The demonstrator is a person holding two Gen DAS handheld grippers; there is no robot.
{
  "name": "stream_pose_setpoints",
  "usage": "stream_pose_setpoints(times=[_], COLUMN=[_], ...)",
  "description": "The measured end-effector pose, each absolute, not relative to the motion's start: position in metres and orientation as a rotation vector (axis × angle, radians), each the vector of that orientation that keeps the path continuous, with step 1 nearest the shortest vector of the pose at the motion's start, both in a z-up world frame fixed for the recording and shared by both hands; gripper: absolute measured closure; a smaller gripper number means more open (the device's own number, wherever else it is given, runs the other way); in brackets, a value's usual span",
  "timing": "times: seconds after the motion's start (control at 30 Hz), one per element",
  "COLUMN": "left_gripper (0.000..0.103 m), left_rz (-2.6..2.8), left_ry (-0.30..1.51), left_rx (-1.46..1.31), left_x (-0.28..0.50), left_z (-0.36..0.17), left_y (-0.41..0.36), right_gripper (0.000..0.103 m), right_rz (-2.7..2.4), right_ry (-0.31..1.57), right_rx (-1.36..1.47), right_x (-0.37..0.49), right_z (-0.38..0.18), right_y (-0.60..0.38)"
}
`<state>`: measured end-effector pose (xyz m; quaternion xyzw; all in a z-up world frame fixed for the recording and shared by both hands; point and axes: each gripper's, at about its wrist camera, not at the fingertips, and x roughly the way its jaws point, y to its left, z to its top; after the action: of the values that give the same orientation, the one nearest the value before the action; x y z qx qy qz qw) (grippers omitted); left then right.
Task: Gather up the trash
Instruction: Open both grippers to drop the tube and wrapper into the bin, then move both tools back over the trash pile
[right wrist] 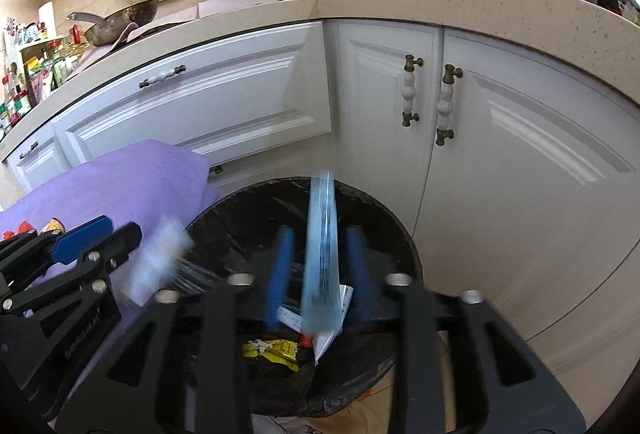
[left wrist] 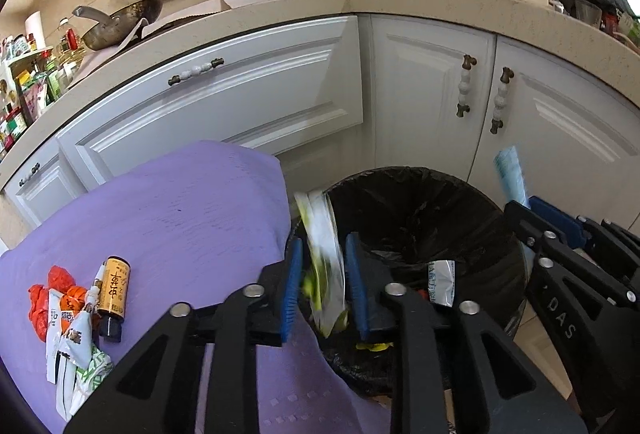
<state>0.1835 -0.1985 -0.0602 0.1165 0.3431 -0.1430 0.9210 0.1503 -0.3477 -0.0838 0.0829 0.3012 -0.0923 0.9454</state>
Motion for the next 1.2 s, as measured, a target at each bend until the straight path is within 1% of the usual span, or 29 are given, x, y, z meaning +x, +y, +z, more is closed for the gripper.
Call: stream_pose_setpoints(times=[0.07,0.17,0.3,0.43,0.77,1.2], left_gripper=[0.06,0.053,0.051,0.045,0.044,0.043], left_rz=[-0.295,-0.291,-0.285,-0.266,-0.158,0.114], left_ry=[0.707,0.699,0.694,0.684,0.669,0.686], left_rx=[0.243,0.24,0.218,0.205,0.169,0.093], left_x=[0.184,0.182,0.18,0.174,0.147,0.125], left_z=[-0.061,-0.06,-0.056,-0.049,-0.031,-0.031], left_y=[-0.2,-0.199,-0.192,-0.178,-0.101,0.043], right_gripper=[0.065,0.065,0.065,0.065,0.065,0.065], right_rz=[-0.192,-0.201,-0.202,-0.184,-0.051,0.132], right_ry=[0.616,0.621,0.622,0.627,0.634,0.653], right_rx=[0.173,0.175,0.185,0.19,0.174,0.093], right_x=[0.151,0.15,0.146,0.141,0.134,0.143], right_z=[-0.085,-0.084,-0.08,-0.075,-0.056,-0.045], right_y=[-0.349,-0.35,-0.348,-0.337,-0.268,-0.148])
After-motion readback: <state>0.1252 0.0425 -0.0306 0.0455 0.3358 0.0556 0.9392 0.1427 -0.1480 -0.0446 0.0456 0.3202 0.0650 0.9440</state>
